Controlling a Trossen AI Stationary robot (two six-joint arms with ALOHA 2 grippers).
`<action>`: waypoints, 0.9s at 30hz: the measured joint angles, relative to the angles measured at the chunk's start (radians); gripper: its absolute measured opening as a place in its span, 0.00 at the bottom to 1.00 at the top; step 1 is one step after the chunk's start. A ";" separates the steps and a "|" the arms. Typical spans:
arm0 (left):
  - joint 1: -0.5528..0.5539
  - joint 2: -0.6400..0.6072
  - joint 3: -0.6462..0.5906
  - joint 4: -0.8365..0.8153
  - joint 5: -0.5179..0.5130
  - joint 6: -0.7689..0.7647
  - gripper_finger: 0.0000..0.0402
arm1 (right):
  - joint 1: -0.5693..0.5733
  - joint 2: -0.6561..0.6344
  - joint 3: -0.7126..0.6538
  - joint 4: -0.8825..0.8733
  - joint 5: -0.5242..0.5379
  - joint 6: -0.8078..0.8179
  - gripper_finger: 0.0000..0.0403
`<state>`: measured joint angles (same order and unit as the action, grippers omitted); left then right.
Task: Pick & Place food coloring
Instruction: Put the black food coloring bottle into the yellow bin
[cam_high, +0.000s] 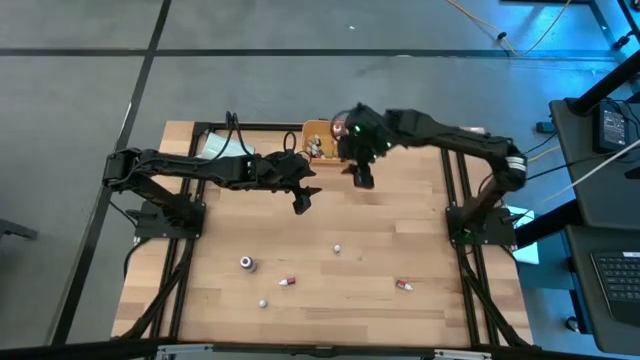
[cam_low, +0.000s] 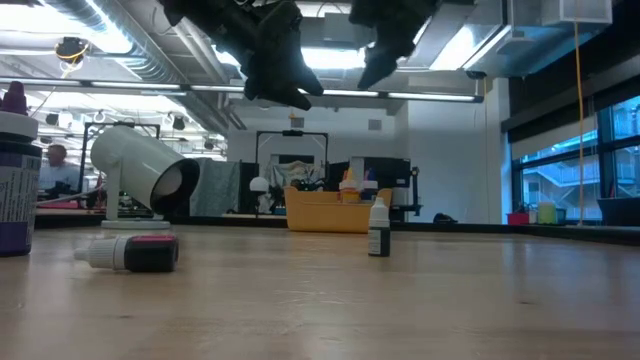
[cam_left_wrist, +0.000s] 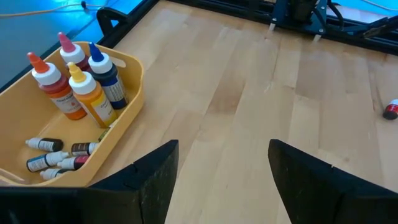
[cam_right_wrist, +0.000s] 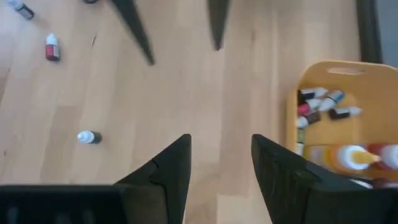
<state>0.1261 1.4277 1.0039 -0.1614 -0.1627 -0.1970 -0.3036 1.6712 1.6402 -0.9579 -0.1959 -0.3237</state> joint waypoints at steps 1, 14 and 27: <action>0.000 0.000 0.000 0.002 0.000 0.000 0.60 | 0.008 -0.026 -0.057 0.047 -0.001 -0.001 0.42; 0.000 0.000 0.000 0.008 0.000 0.000 0.61 | 0.184 -0.162 -0.532 0.412 -0.034 -0.020 0.42; 0.000 0.000 0.000 0.007 0.000 -0.040 0.61 | 0.316 -0.160 -0.816 0.896 -0.035 -0.025 0.42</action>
<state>0.1261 1.4277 1.0039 -0.1539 -0.1627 -0.2372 0.0123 1.5115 0.8242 -0.0621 -0.2314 -0.3488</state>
